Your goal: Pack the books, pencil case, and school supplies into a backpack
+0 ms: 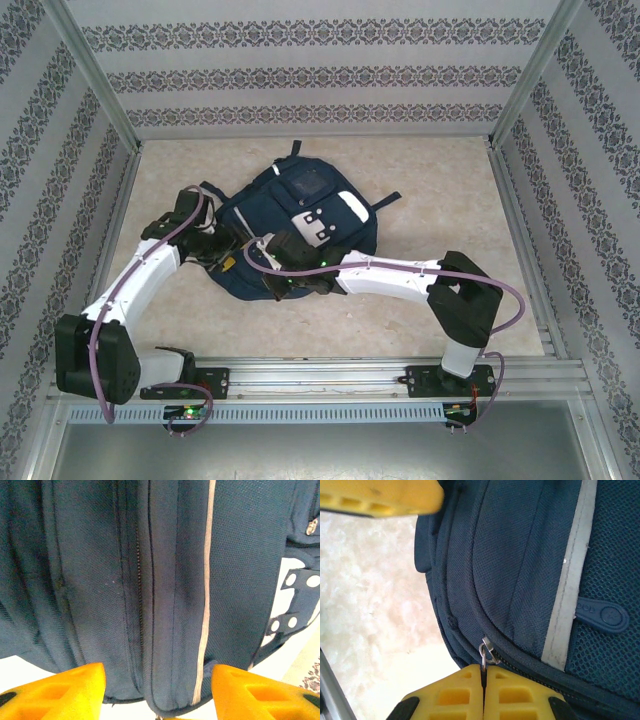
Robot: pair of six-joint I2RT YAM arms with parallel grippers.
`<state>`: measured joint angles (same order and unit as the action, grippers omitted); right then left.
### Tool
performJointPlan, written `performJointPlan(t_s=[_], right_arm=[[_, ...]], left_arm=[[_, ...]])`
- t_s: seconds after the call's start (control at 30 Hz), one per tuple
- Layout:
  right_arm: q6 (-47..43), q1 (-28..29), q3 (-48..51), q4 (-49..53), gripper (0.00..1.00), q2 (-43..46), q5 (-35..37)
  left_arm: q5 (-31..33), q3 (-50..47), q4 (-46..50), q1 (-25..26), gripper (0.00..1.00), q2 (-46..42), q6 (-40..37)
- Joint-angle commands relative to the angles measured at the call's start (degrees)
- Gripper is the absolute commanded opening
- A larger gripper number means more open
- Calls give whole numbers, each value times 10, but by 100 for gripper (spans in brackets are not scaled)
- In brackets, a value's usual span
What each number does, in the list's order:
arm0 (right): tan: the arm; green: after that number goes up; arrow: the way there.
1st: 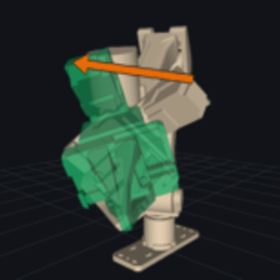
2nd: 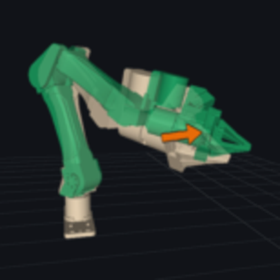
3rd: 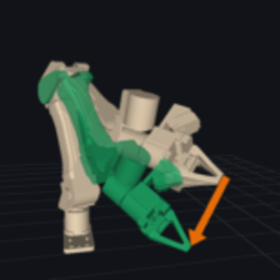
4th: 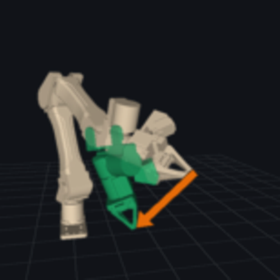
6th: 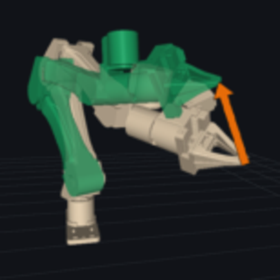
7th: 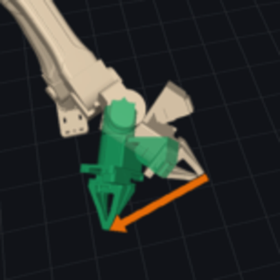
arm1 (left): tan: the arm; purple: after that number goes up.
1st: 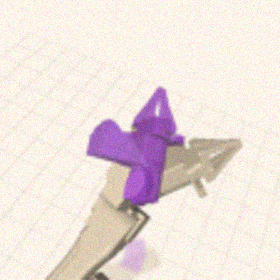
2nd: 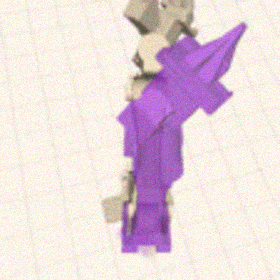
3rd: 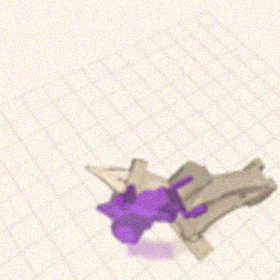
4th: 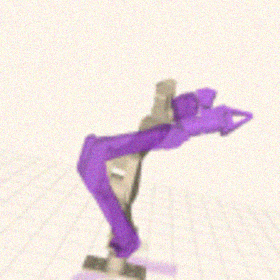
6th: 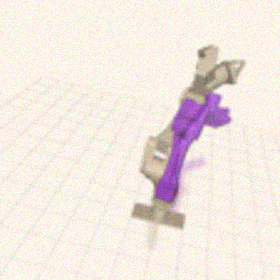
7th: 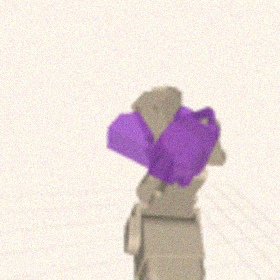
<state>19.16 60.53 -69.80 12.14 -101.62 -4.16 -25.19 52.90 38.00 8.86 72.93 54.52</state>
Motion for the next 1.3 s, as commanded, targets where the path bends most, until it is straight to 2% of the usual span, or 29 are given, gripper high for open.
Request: performJointPlan(t_s=[0.0, 0.13, 0.2, 0.23, 0.27, 0.33, 0.43, 0.63, 0.73, 0.8, 0.83, 0.87, 0.9, 0.93, 1.03, 1.13, 1.17, 1.2, 1.27], right_arm=[[-10, 13, -21, -17, 0, -3, -41], [-8, 12, -14, -16, 0, 8, -28], [-9, 12, -8, -9, 0, 10, -28], [-15, 11, -3, -5, 0, 11, -21], [-24, 9, 3, 4, 0, 12, -9], [-40, -3, 21, 15, 0, 20, 17], [-57, -44, 63, 14, 0, 46, 40], [-60, -169, 117, -22, 0, 73, 32], [-43, -200, 138, -42, 0, 99, 5], [-43, -203, 153, -49, 8, 124, -1], [-42, -203, 162, -50, 13, 135, 0], [-39, -204, 173, -51, 20, 150, 6], [-34, -207, 185, -50, 27, 165, 16], [-31, -210, 195, -49, 32, 181, 24], [-23, -234, 231, -45, 43, 238, 41], [-20, -263, 261, -36, 54, 313, 58], [-21, -272, 271, -33, 57, 343, 75], [-23, -279, 279, -32, 61, 371, 96], [-35, -293, 292, -36, 73, 428, 145]], left_arm=[[40, -13, -46, 32, 53, 27, 30], [49, -8, -73, 35, 36, 91, 16], [60, 5, -67, 35, 13, 98, -9], [67, 17, -53, 34, 4, 96, -28], [77, 32, -34, 34, 0, 90, -46], [88, 53, 0, 32, 0, 75, -78], [69, 69, 38, 18, 0, 60, -119], [25, 47, 48, 5, 0, 55, -158], [-8, 34, 38, 5, 0, 53, -150], [-22, 30, 32, 5, 0, 48, -146], [-24, 32, 35, 5, 2, 44, -146], [-29, 38, 38, 5, 14, 37, -147], [-35, 44, 40, 5, 36, 27, -149], [-40, 47, 39, 5, 43, 17, -150], [-46, 57, 22, 5, 50, -24, -167], [2, 92, 36, 3, 58, -55, -210], [24, 104, 45, 4, 77, -62, -231], [51, 112, 51, 3, 100, -70, -249], [117, 114, 51, 2, 99, -85, -285]])
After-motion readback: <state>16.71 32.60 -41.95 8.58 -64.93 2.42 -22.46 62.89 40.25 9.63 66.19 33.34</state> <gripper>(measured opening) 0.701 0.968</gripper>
